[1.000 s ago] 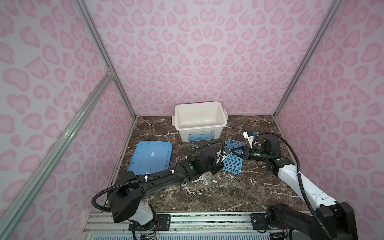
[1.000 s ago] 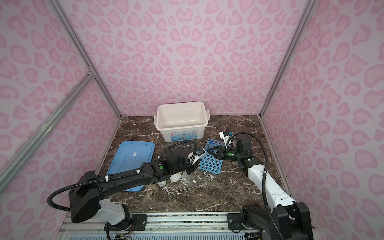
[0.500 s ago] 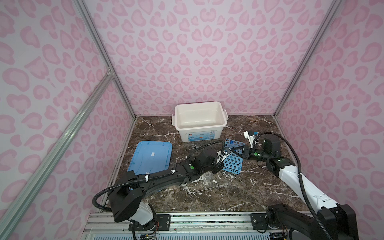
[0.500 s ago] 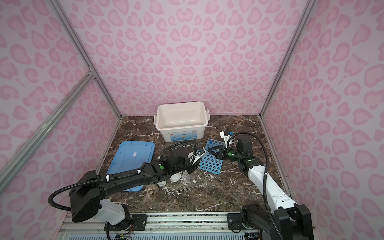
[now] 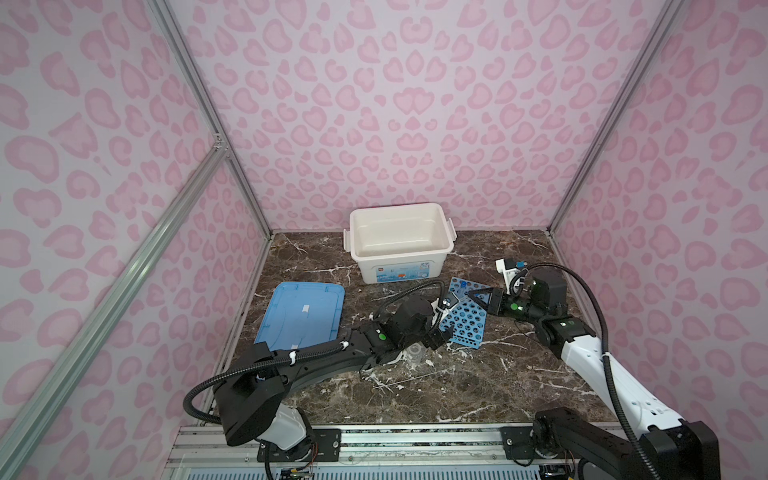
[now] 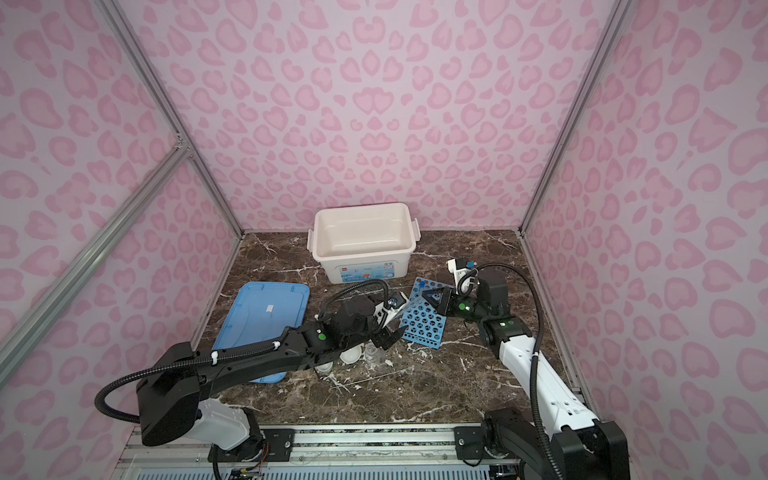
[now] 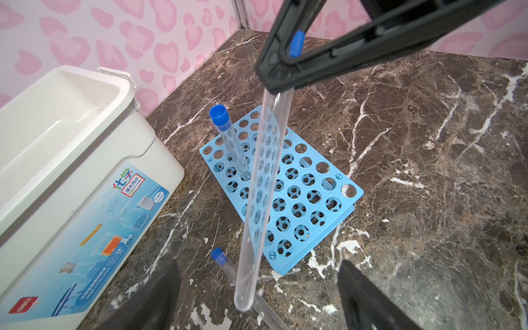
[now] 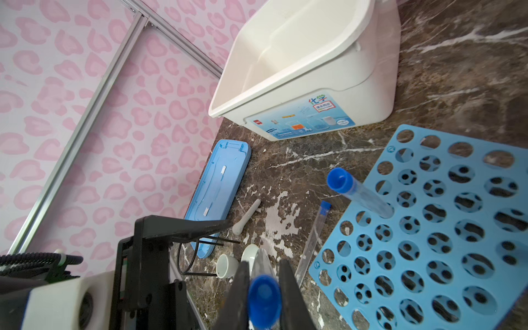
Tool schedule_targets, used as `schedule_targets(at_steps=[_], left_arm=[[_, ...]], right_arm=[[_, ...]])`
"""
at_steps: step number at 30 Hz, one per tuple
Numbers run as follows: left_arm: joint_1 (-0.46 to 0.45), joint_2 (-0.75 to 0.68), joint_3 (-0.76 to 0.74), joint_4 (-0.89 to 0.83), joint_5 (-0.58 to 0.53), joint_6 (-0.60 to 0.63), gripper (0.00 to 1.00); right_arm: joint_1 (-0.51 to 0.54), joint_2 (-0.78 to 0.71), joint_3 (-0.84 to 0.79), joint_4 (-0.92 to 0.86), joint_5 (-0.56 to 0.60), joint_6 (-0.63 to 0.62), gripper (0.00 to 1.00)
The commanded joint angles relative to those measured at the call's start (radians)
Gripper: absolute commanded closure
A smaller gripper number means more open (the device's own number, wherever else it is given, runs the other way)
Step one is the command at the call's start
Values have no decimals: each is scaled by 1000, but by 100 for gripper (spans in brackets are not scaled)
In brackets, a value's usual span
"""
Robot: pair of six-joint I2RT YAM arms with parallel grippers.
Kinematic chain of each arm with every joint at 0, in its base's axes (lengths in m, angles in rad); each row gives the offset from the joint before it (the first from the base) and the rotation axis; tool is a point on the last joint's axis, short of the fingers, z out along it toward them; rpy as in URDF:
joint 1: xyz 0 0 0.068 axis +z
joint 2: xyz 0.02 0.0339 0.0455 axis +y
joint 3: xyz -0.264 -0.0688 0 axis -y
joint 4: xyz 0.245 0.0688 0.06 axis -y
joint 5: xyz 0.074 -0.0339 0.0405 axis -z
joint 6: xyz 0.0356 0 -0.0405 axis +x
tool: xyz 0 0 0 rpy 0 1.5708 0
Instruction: Organize the chemistry lab equipment
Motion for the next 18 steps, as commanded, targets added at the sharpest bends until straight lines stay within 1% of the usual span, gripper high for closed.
schedule_targets(at_steps=[1,2,4,6,11,15,18], left_arm=[[1,-22,-19,62,-65,-25,2],[1,-27,-25,85,-81,-31,0],[2,-32,-31,94,-120,-45,2],[6,-32,-31,85,-146,-66,2],[37,-42,-43,74,-144,-132,2],[61,-61,-63,74,-140,-174,2],[77,-70,-74,74,-136,-193,2]], right_arm=[[18,-16,24,-67,134,-65,87],[30,-22,33,-90,167,-83,87],[54,-34,50,-124,230,-111,87],[91,-40,73,-169,315,-154,87],[184,-24,136,-267,497,-219,87],[280,6,188,-330,640,-259,88],[337,33,217,-361,723,-280,88]])
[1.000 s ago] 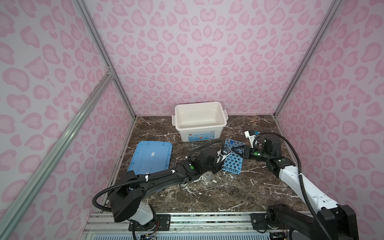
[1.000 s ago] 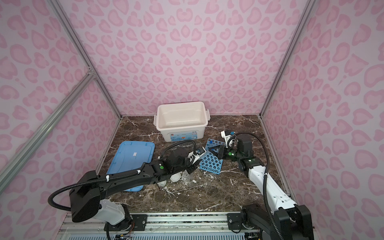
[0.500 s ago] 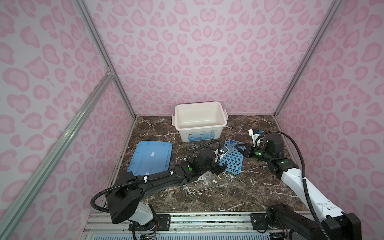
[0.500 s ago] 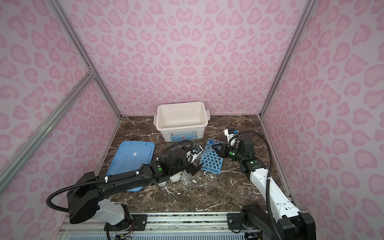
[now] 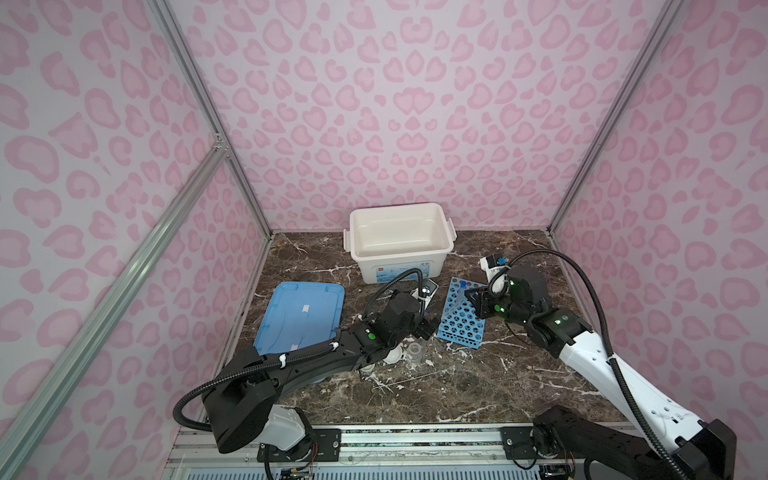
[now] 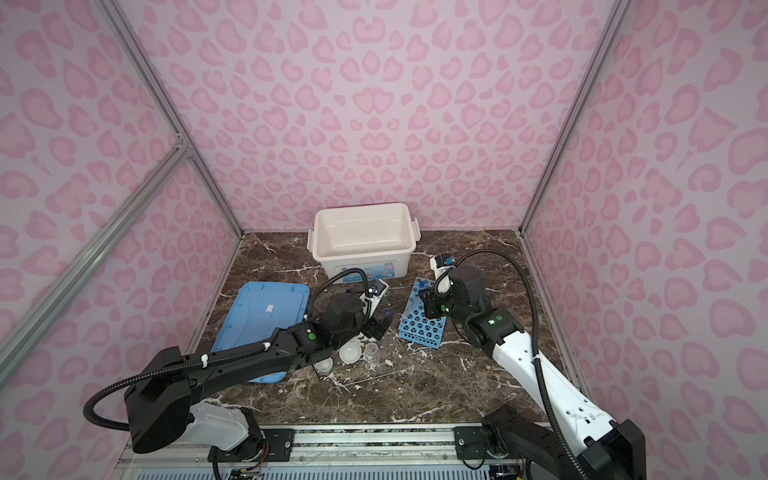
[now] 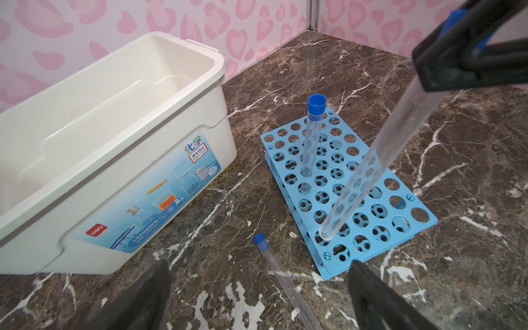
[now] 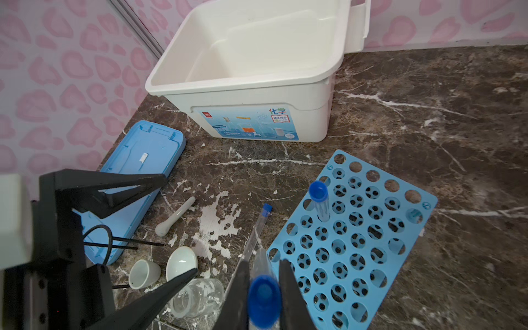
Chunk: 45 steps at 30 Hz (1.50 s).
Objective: Organize the chemistry lab equipment
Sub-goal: 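Carry the tube over the blue rack with the right gripper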
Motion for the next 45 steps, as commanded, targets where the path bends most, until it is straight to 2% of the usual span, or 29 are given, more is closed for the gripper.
schedule_targets(at_steps=[1,7,18,30,45], left_arm=[[12,-17,-11,24,-7,-44,2],[17,-8,-13,-11,-10,-56,2],[16,5,-15,-11,-12,-59,3],[17,8,-27,-8,-14,-63,2],[17,16,-27,-8,-13,-62,2]], right_arm=[[41,26,24,-64,173,-48,88],[98,58,51,-76,288,-46,88],[153,107,68,-51,378,-42,88],[156,128,66,-18,398,-37,88],[155,162,59,13,368,-55,88]])
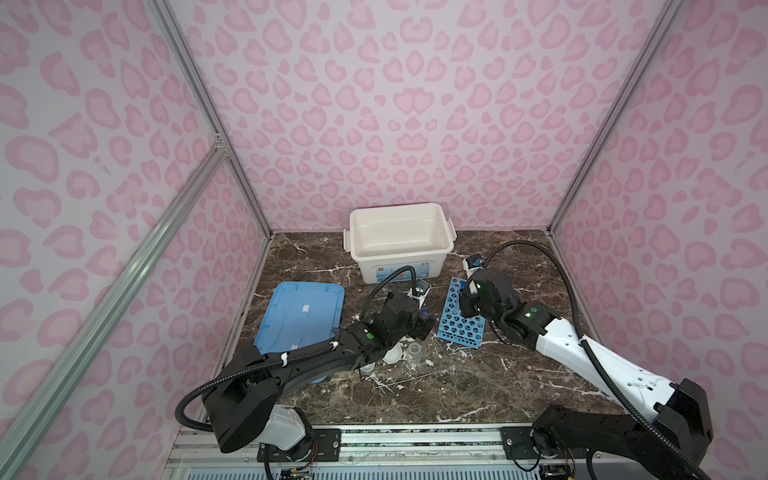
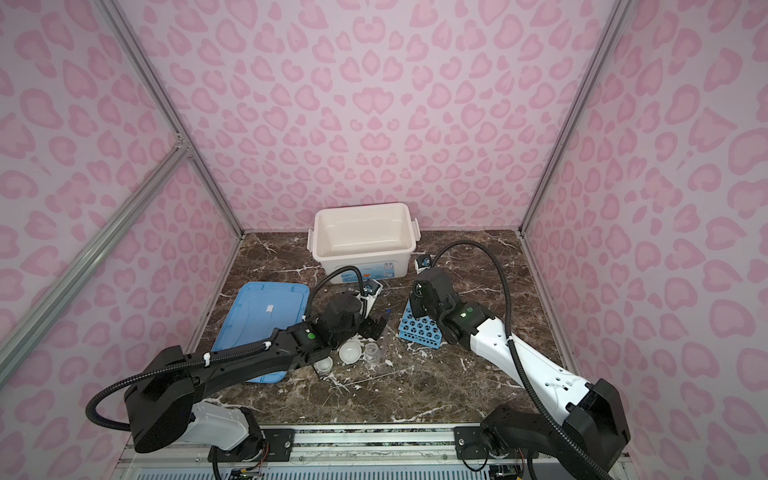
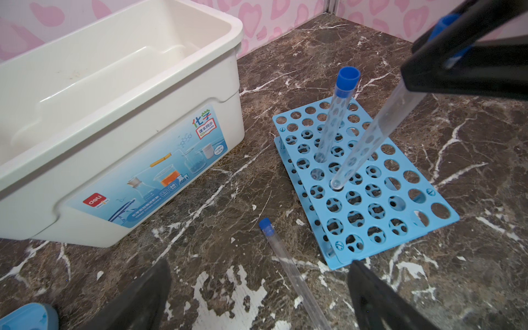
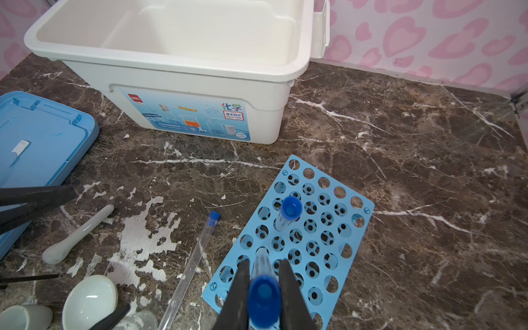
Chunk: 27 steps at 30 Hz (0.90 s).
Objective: Organize the chemistry lab equipment
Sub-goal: 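Carry the tube over the blue rack with the right gripper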
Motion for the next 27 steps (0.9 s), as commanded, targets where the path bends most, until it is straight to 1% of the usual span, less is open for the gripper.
schedule_targets(at_steps=[1,14,27], left_arm=[[0,6,-4,8,-10,-4,2],[0,17,-5,7,-6,-7,3],[0,26,-6,7,-4,-10,2]], right_arm=[[2,18,8,11,-15,-11,88],[0,87,68,-60,-31,-24,87],[-11,124,88,-85,-43,-18,85]])
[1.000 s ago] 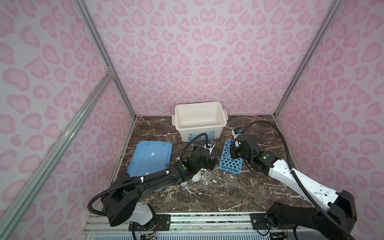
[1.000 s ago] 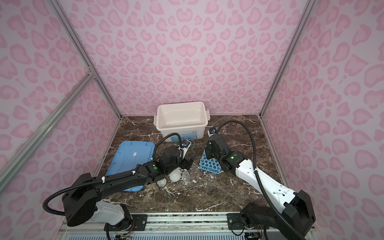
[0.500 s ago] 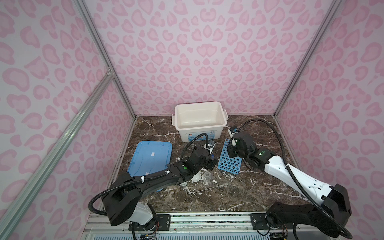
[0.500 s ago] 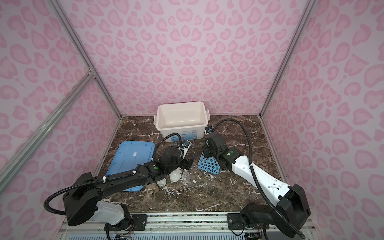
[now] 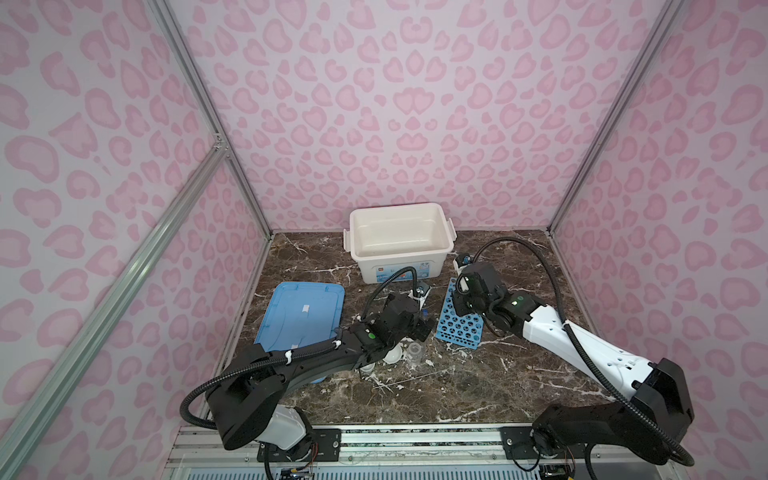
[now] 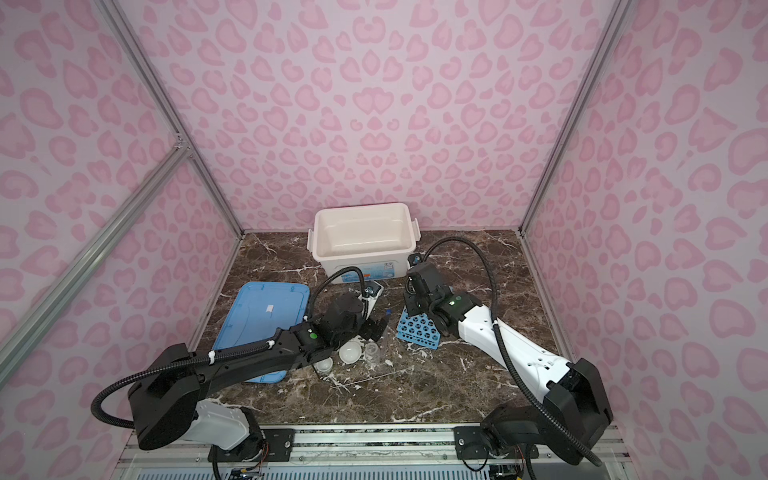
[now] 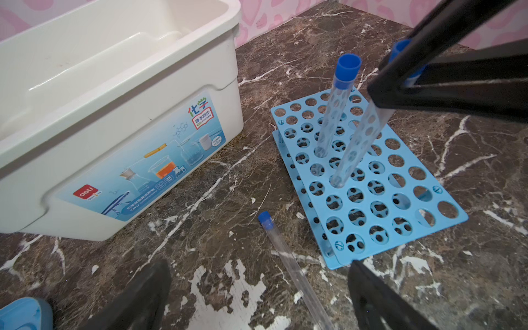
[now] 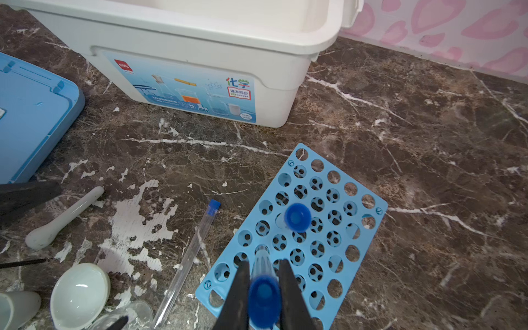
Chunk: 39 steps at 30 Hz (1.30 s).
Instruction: Organize the chemistry lab equipment
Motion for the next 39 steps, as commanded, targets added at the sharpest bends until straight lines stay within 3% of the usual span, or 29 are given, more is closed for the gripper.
schedule_targets(at_steps=[1,39], left_arm=[[0,7,-4,14,-4,1,2],[0,24,-1,9,-3,-1,2]], right_arm=[[-3,10,5,-10,-8,5,86],[-21,56,16,-42,-29,12,84]])
